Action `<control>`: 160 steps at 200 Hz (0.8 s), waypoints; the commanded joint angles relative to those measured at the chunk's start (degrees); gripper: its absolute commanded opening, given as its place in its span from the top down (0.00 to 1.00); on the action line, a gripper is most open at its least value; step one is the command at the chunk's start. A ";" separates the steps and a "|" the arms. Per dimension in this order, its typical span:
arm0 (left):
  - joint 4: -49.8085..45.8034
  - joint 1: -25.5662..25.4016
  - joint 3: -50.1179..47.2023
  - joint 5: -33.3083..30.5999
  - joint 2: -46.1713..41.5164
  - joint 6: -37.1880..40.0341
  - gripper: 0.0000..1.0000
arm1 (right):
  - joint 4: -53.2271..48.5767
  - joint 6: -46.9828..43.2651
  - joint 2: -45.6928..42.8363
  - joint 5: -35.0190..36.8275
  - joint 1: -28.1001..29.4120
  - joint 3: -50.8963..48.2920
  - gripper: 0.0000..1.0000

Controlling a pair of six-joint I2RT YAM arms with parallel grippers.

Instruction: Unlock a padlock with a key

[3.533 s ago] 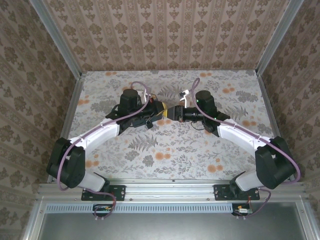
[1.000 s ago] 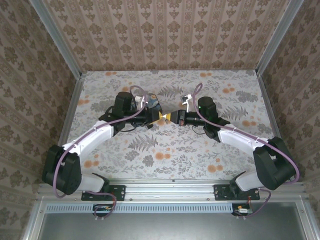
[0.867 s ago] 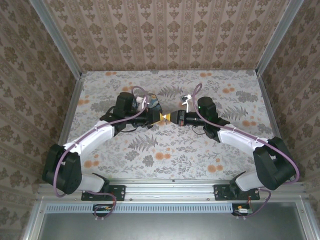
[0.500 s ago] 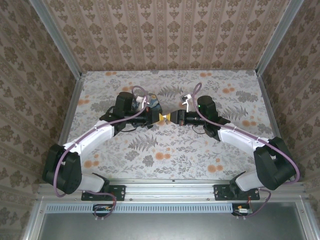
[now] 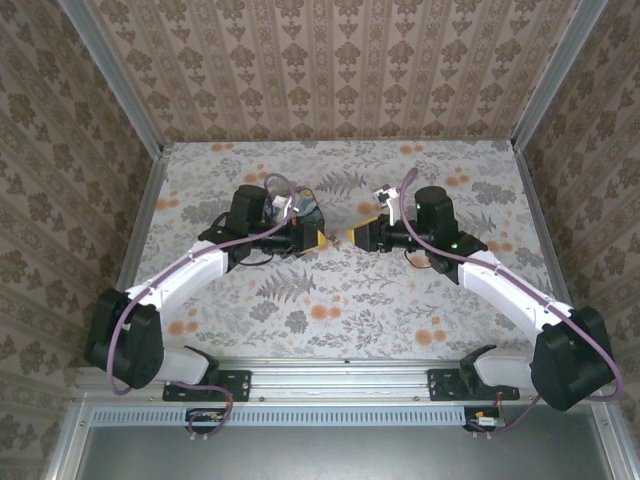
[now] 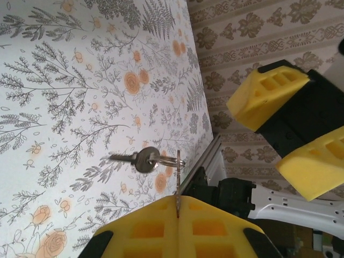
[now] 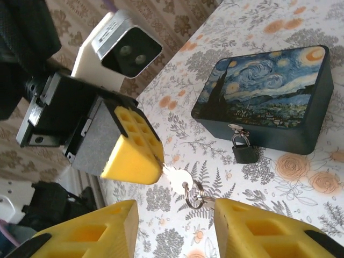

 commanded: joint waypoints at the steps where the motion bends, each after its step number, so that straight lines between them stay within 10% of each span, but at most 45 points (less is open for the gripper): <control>1: -4.96 -1.11 3.70 2.53 -2.68 9.25 1.00 | -5.35 -9.55 -0.24 -1.70 -0.31 2.72 0.55; 31: -10.33 -2.60 5.94 0.52 -4.95 23.31 1.00 | -7.49 -1.17 3.13 -5.90 -2.93 6.79 0.55; 85: -16.36 -4.91 10.58 -10.61 -5.40 44.81 1.00 | -13.01 39.84 9.66 -4.62 -5.62 11.26 0.65; 160: -1.79 -7.01 4.39 -22.64 -5.71 68.01 1.00 | -9.64 63.39 0.82 -0.68 -3.58 4.44 0.61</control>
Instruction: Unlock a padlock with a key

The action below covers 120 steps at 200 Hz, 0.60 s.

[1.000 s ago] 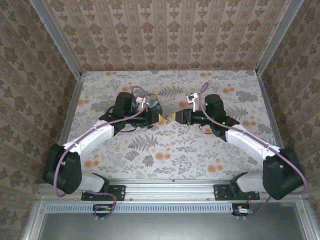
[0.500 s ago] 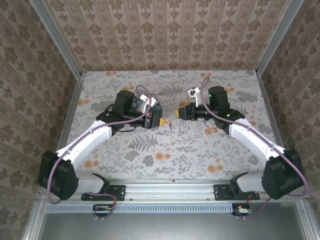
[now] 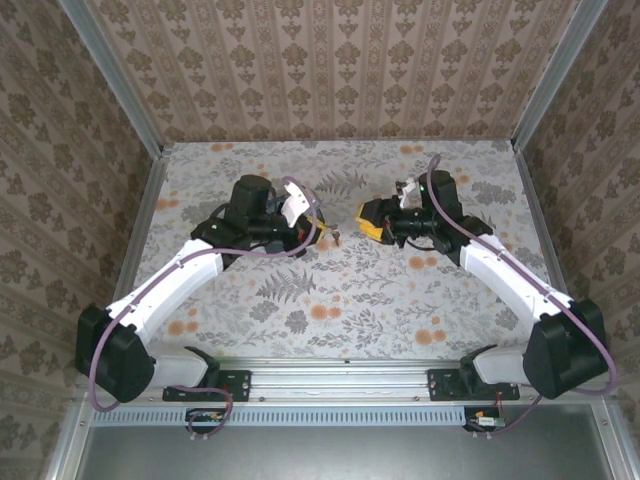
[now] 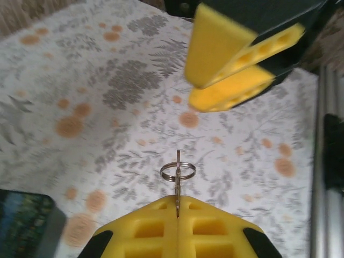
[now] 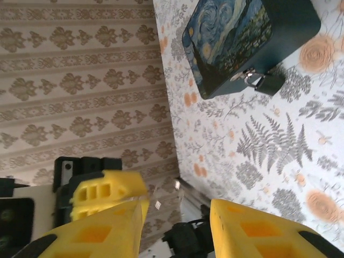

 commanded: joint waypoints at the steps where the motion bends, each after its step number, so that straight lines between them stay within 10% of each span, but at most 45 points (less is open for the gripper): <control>1: 7.14 -1.78 -3.40 -6.39 -1.48 13.97 1.00 | 1.12 12.56 -1.65 1.69 0.65 -2.64 0.61; 120: 8.71 -4.80 -6.28 -8.62 -4.61 25.14 1.00 | 11.91 19.60 2.66 5.90 5.32 -5.26 0.63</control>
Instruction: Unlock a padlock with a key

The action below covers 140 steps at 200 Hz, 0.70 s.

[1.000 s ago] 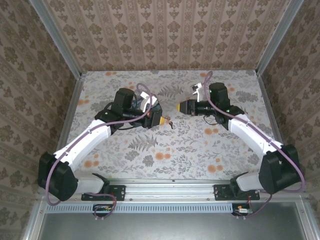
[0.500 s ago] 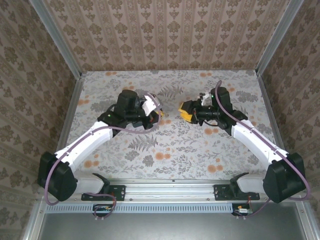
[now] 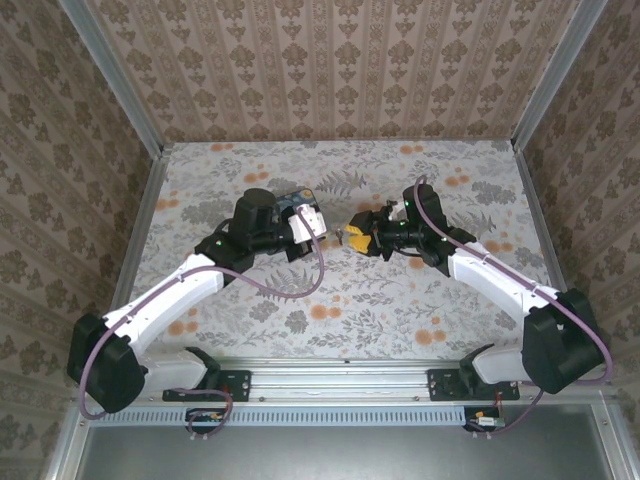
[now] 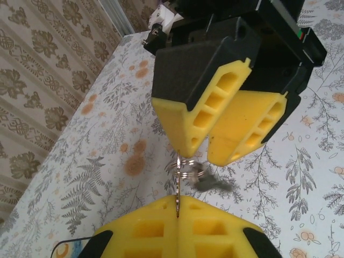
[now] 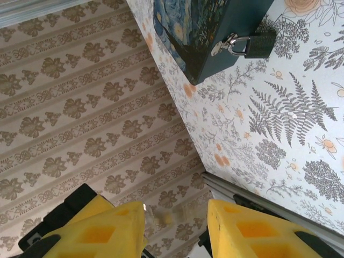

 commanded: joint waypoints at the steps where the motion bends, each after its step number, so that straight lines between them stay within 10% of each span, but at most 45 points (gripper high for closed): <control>1: 0.19 -0.39 -0.64 0.21 -0.75 2.50 1.00 | 3.06 2.09 -0.23 2.25 0.18 -0.38 0.63; 140: -0.45 -1.25 -0.14 0.07 0.66 2.81 1.00 | 7.16 2.60 1.07 1.52 2.65 2.34 0.71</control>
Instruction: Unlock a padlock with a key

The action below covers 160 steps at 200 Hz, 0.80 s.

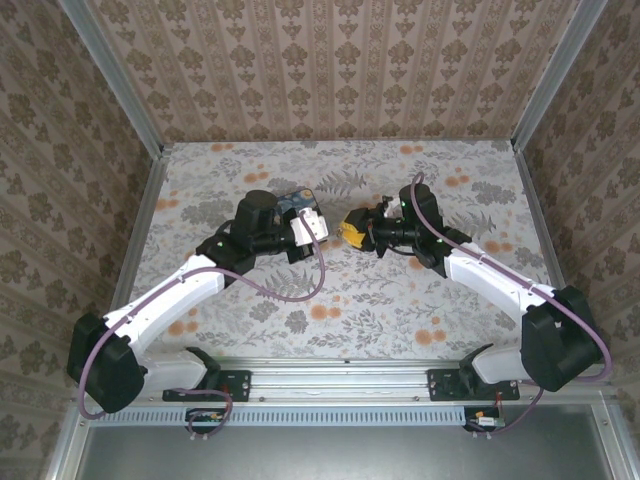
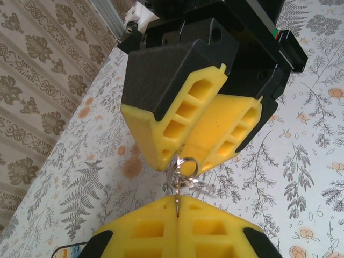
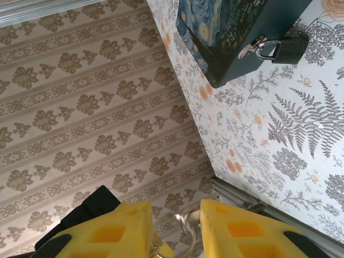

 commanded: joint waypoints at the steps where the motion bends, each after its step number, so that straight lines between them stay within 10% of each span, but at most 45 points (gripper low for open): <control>1: -0.42 -0.44 0.10 0.10 0.60 1.44 1.00 | 1.60 1.46 0.24 -0.18 0.53 2.22 0.72; 160: 0.71 -0.44 -0.21 -1.86 2.39 0.85 1.00 | 2.73 -0.56 0.98 -2.22 1.23 2.42 0.96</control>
